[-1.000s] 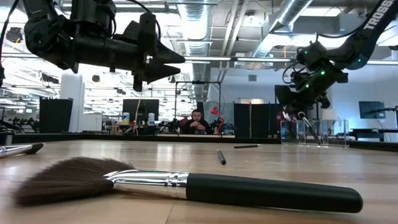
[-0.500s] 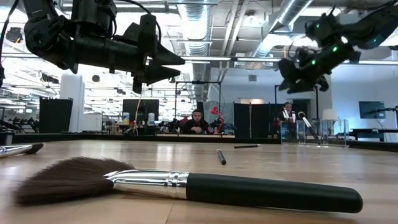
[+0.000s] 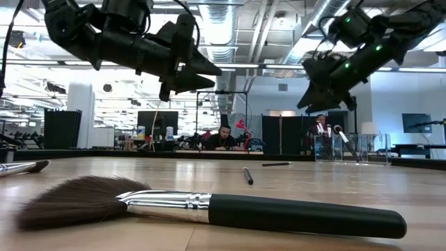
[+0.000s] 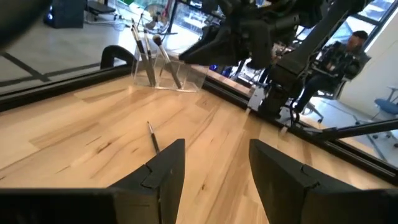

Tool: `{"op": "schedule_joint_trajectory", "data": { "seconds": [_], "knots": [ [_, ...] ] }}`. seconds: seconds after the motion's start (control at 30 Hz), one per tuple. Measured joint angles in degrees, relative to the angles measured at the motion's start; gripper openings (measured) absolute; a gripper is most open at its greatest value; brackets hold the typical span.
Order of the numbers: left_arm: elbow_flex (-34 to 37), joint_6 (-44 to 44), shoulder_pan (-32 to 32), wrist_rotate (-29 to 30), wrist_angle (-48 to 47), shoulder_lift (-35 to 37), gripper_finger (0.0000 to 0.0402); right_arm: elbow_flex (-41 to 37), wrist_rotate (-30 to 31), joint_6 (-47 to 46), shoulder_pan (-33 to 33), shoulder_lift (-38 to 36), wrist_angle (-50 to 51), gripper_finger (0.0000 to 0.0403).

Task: Put items in baskets/containers
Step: Put the black liner brush into the transparent organizer

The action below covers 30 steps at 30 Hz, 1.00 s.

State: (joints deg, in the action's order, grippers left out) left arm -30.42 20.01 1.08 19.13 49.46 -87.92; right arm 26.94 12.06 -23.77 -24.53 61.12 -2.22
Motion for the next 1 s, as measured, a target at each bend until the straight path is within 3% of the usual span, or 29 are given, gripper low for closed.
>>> {"op": "schedule_joint_trajectory", "data": {
  "seconds": [0.2, 0.37, 0.7, 1.0],
  "knots": [
    [-0.5, 0.0, 0.0, 1.49, -1.2, 0.54, 0.0174, 0.75, -3.16, -6.28, 0.55, 8.4, 0.49, 0.0132],
    [-0.5, -1.07, -0.02, 1.66, -2.35, 2.5, 0.0174, 5.85, -4.35, -8.99, 2.36, 16.17, 1.53, 0.0144],
    [-0.5, -3.24, -0.28, 2.39, -16.24, 15.05, 0.0174, 23.86, -1.57, -14.85, 4.41, 31.67, 21.74, 0.02],
    [-0.47, -3.46, -0.11, 2.32, -24.26, 20.76, 0.0174, 30.17, -1.83, -22.32, 3.33, 37.71, 28.1, 0.0196]
  ]
}}
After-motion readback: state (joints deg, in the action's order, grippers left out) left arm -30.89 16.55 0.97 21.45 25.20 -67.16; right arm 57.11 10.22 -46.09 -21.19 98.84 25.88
